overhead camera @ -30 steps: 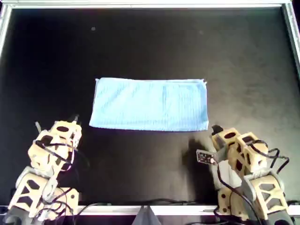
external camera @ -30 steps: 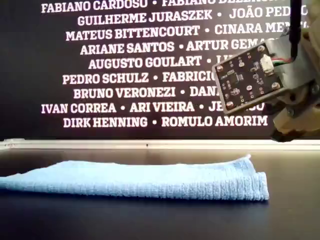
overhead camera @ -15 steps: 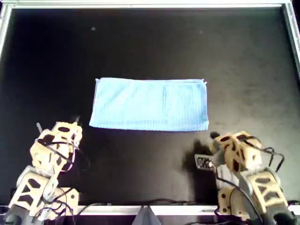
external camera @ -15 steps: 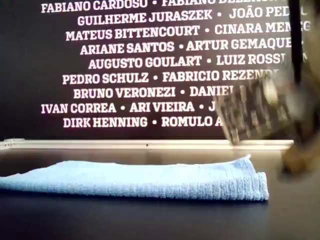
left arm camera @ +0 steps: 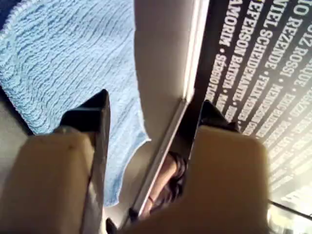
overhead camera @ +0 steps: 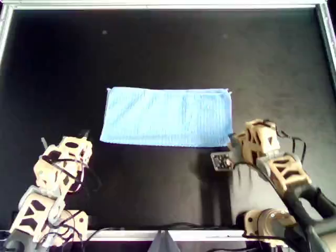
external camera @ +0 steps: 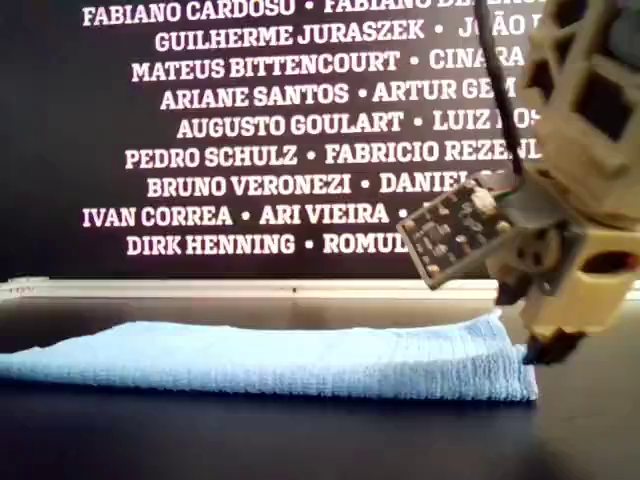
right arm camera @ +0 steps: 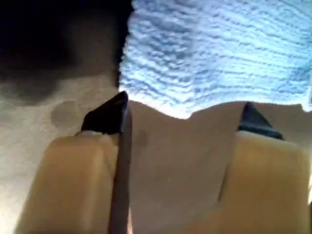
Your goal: Fold a cloth
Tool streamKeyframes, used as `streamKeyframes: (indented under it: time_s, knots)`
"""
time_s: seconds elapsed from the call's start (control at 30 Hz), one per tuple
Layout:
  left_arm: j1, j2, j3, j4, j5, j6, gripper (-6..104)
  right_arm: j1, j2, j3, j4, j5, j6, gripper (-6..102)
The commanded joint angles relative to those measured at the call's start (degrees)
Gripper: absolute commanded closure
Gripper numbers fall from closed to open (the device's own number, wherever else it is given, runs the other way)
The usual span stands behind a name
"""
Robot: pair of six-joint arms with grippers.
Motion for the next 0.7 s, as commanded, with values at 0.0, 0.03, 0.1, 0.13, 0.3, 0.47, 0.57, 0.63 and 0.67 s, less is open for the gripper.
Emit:
streamKeyframes:
  time_s: [0.0,0.03,0.1,0.13,0.3,0.47,0.57,0.63,0.67]
  knots:
    - [-1.23,0.00,-0.70,-0.88,0.18,0.26,32,0.26,-2.37,-5.36,-3.08,-0.70,0.26,3]
    - [-1.23,0.00,-0.70,-0.88,0.18,0.26,32,0.26,-4.04,-5.54,-3.08,-0.70,0.26,3]
    - [-1.23,0.00,-0.70,-0.88,0.18,0.26,32,0.26,-7.47,-6.86,-3.16,-0.70,0.26,3]
    - [-1.23,0.00,-0.70,-0.88,0.18,0.26,32,0.26,-9.58,-7.91,-3.16,-0.70,0.26,3]
    - [-1.23,0.00,-0.70,-0.88,0.18,0.26,32,0.26,-20.21,-15.12,-3.16,-0.70,0.26,3]
    - [-1.23,0.00,-0.70,-0.88,-0.09,0.35,32,0.35,-23.12,-18.37,-3.08,-0.70,0.26,7]
    - [-1.23,0.00,-0.70,-0.88,-0.26,0.35,32,0.35,-22.85,-17.40,-2.90,-0.70,0.26,20]
    - [-1.23,0.00,-0.70,-0.88,-0.26,0.18,32,0.26,-22.68,-17.31,-2.55,-0.70,0.26,34]
    - [-1.23,0.00,-0.70,-0.88,-0.18,0.09,32,0.26,-22.41,-17.40,-2.55,-0.70,0.26,42]
